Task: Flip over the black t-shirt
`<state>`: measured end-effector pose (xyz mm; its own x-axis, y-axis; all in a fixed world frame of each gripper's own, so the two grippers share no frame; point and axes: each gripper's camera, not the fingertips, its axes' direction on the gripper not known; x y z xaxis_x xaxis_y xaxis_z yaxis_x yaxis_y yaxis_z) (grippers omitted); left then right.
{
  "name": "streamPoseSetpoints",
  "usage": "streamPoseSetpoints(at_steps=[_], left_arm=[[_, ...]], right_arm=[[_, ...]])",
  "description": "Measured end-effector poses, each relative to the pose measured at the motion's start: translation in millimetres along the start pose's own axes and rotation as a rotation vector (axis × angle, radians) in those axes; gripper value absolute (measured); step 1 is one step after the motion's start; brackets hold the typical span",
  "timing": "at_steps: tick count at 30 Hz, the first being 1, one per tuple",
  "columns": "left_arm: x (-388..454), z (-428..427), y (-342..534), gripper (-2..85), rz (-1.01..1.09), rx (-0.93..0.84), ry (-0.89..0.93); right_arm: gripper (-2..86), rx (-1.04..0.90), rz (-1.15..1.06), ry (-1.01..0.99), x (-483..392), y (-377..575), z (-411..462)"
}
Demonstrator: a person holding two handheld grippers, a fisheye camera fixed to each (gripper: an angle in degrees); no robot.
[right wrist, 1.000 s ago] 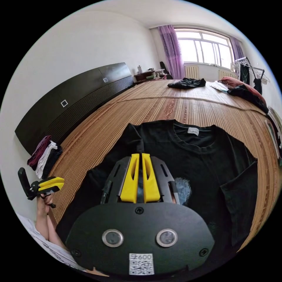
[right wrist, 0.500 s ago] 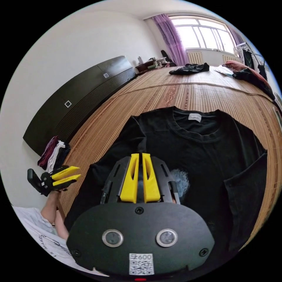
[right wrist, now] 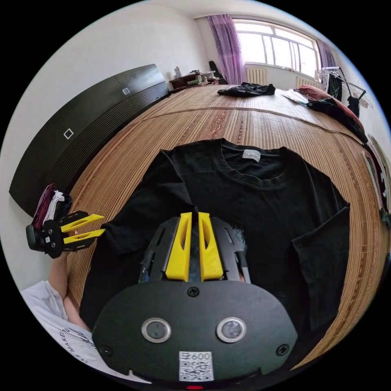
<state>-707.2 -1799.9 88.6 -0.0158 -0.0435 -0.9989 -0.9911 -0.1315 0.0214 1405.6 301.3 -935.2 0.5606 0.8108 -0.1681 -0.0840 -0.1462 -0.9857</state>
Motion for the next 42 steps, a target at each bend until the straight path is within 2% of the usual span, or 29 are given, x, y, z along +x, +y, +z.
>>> streamPoseSetpoints(at_steps=[2,4,6,9,11,16,21,27,37,40,42], left_arm=[[6,7,6,4.2,0.091,0.003,-0.02],[11,15,15,3.3,0.097,-0.003,-0.039],[12,24,31,2.5,0.08,0.033,-0.022],[11,26,44,2.0,0.066,0.054,-0.088],[8,29,52,2.0,0.054,0.064,-0.121],[-9,33,64,2.1,0.034,0.066,-0.121],[-29,32,75,1.9,0.001,0.087,-0.125],[-54,33,81,2.0,-0.007,0.075,-0.099],[-76,29,78,1.8,0.046,0.032,-0.15],[-90,25,76,1.7,0.04,0.023,-0.133],[-97,21,77,1.7,0.053,0.026,-0.128]], right_arm=[[-0.6,-0.041,-0.031,0.062,-16,-4,-14],[-0.5,-0.051,-0.056,0.146,-36,-4,-30],[-0.1,-0.022,-0.139,0.136,-67,-2,-51],[3.6,0.0,-0.362,-0.125,-129,1,-73],[7.2,-0.123,-0.555,-0.281,-185,3,-58],[5.1,-0.245,-0.752,-0.118,-263,18,-21],[1.9,-0.388,-0.776,0.1,-291,26,9],[-0.7,-0.339,-0.768,0.025,-295,24,-40],[-0.9,-0.41,-0.761,-0.071,-303,22,-98],[-0.8,-0.524,-0.754,-0.116,-298,28,-110],[-0.8,-0.515,-0.745,-0.15,-297,27,-127]])
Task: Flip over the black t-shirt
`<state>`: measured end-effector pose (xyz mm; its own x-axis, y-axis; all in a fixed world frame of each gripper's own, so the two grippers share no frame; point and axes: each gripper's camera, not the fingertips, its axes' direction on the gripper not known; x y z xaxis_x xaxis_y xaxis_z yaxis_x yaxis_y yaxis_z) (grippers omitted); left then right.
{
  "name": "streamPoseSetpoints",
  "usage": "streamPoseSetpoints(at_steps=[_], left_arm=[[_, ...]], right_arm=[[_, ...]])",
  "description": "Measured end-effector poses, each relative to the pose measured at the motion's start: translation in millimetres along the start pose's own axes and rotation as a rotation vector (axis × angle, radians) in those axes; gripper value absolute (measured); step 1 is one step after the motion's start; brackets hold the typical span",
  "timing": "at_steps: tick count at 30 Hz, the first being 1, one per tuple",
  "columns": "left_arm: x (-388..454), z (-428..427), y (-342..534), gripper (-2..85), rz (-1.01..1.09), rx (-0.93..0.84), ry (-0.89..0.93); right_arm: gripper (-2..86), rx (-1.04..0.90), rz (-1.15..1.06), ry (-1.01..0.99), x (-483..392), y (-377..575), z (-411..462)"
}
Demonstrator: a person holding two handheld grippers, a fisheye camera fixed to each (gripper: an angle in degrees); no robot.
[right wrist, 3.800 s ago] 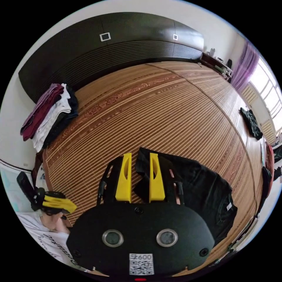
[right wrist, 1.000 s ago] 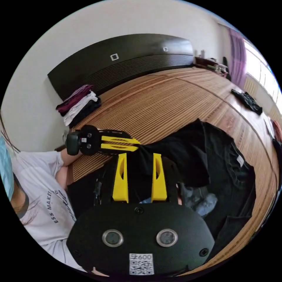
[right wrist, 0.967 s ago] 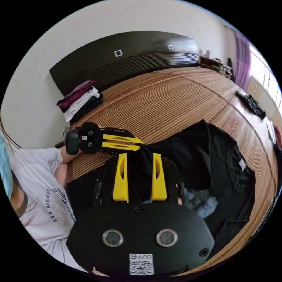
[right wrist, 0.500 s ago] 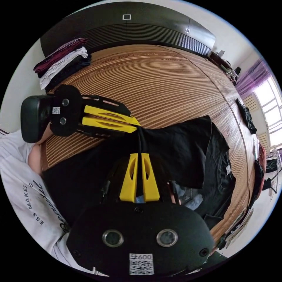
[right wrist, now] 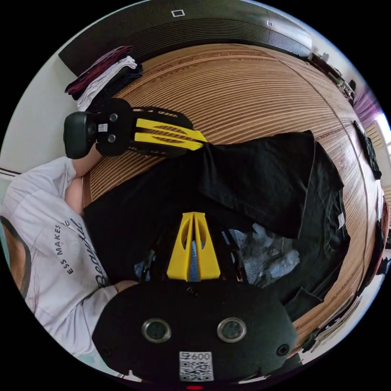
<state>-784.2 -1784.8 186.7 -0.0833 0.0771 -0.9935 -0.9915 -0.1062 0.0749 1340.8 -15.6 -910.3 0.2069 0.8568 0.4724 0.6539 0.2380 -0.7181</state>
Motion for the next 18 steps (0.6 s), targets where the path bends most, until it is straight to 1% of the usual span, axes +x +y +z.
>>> streamPoseSetpoints(at_steps=[2,3,4,5,7,8,11,13,15,18], left_arm=[[-15,-9,4,1.5,-0.024,0.027,-0.012],[-22,-13,6,1.4,-0.056,0.046,-0.022],[-36,-22,9,1.3,-0.13,0.085,-0.023],[-53,-30,12,1.1,-0.189,0.128,0.038],[-78,-37,18,0.9,-0.275,0.173,0.15],[-90,-37,21,0.8,-0.312,0.182,0.175],[-105,-34,19,0.6,-0.348,0.166,0.163],[-109,-31,11,0.5,-0.346,0.142,0.145],[-109,-26,-3,0.4,-0.324,0.124,0.146],[-109,-14,-26,0.3,-0.293,0.085,0.257]], right_arm=[[-0.8,0.174,0.053,0.003,1,5,-39],[-0.8,0.226,0.072,-0.002,3,6,-49],[-0.8,0.334,0.119,-0.015,8,8,-66],[-0.8,0.431,0.172,-0.017,13,10,-79],[-0.8,0.511,0.244,-0.017,18,6,-84],[-0.8,0.488,0.229,-0.045,15,-2,-81],[-0.9,0.37,0.185,-0.139,6,-28,-70],[-0.9,0.339,0.191,-0.13,-1,-42,-66],[-0.9,0.248,0.199,-0.124,-7,-56,-56],[-0.8,0.277,0.203,-0.159,-17,-57,-77]])
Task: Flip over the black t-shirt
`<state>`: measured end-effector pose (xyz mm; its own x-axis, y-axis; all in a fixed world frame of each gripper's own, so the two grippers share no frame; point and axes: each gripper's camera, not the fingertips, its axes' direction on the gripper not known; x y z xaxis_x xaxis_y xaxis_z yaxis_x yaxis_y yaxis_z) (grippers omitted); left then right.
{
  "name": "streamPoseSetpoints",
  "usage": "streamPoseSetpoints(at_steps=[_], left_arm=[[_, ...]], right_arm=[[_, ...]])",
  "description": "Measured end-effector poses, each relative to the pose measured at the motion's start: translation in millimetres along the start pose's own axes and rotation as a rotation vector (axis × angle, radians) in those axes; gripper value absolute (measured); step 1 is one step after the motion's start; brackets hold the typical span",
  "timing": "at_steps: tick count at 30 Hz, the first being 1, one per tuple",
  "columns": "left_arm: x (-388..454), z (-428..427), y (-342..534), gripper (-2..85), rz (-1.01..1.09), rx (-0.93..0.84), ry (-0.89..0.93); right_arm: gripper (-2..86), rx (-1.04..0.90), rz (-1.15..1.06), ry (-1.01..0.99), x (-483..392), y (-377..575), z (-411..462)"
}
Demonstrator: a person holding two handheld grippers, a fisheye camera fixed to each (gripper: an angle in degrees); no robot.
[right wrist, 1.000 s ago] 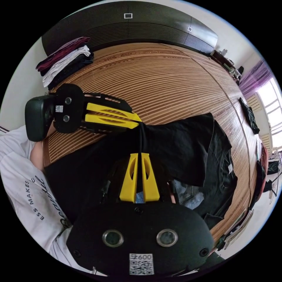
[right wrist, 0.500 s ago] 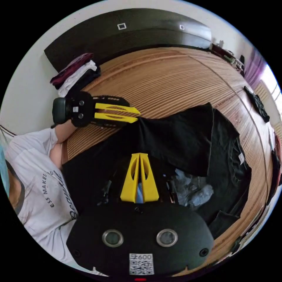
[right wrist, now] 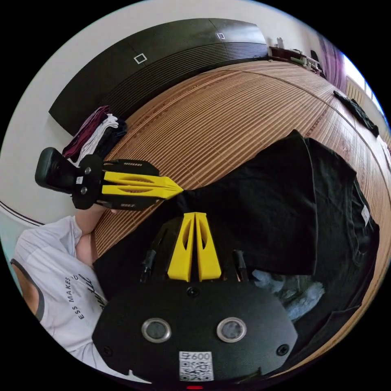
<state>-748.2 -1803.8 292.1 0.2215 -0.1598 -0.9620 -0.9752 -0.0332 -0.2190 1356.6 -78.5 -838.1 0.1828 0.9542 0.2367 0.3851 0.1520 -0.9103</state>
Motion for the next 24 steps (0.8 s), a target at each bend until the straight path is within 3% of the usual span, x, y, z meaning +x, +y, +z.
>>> streamPoseSetpoints(at_steps=[2,4,9,12,17,22,24], left_arm=[[9,19,-11,0.3,0.038,-0.145,-0.059],[14,23,-13,0.2,0.054,-0.16,-0.101],[10,26,-22,0.2,0.044,-0.182,-0.08],[10,25,-26,0.2,0.045,-0.176,-0.08],[21,22,-33,0.2,0.076,-0.171,-0.126],[15,18,-40,0.1,0.054,-0.167,-0.085],[11,16,-42,0.1,0.037,-0.164,-0.055]], right_arm=[[-0.9,0.0,-0.019,-0.014,-15,-3,-13],[-0.9,0.026,-0.007,-0.011,-26,-7,-28],[-0.8,0.35,0.123,-0.039,-39,-10,-76],[-0.8,0.214,0.184,-0.027,-37,-30,-54],[-0.4,0.292,0.268,-0.148,-21,-54,-99],[4.4,0.376,0.205,0.033,3,-86,-186],[6.6,0.325,0.201,0.031,22,-105,-199]])
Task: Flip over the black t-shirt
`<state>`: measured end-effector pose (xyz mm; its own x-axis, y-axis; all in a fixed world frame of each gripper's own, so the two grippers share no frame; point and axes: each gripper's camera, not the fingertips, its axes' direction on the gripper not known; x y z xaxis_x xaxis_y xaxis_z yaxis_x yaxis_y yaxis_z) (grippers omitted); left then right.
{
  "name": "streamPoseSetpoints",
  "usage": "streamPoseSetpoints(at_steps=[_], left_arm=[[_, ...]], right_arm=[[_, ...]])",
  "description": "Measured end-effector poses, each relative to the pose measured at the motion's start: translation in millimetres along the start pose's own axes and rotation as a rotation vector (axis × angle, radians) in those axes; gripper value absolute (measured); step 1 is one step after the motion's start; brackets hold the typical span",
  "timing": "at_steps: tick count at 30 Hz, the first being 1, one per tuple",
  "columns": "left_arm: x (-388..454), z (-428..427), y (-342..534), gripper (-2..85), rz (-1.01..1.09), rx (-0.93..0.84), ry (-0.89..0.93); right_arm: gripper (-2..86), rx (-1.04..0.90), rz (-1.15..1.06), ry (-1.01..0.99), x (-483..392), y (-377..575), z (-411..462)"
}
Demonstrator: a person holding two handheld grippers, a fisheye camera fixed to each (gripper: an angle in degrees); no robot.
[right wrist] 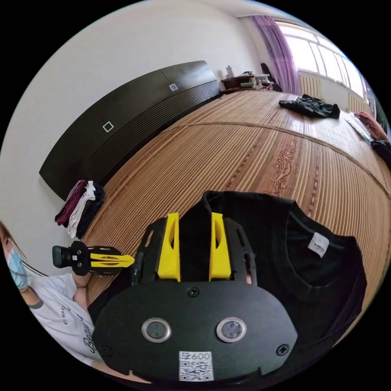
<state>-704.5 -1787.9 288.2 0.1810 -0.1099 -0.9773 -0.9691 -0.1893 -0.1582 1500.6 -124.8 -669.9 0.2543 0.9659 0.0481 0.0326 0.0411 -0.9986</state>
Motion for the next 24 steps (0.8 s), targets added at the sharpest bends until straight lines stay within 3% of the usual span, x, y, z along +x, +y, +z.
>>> streamPoseSetpoints(at_steps=[4,7,14,24], left_arm=[[-2,-4,-4,0.2,-0.011,0.005,0.025],[2,-6,-7,0.2,-0.008,0.005,0.021],[-2,-10,-13,0.3,-0.043,0.006,0.085],[13,-14,-19,0.4,-0.048,0.009,0.096]], right_arm=[[5.3,-0.154,-0.028,-0.075,9,-38,16],[0.3,-0.108,-0.086,-0.09,-3,-47,3],[-0.8,-0.053,-0.087,-0.279,-4,-82,-21],[-0.8,-0.126,-0.043,-0.271,-10,-102,6]])
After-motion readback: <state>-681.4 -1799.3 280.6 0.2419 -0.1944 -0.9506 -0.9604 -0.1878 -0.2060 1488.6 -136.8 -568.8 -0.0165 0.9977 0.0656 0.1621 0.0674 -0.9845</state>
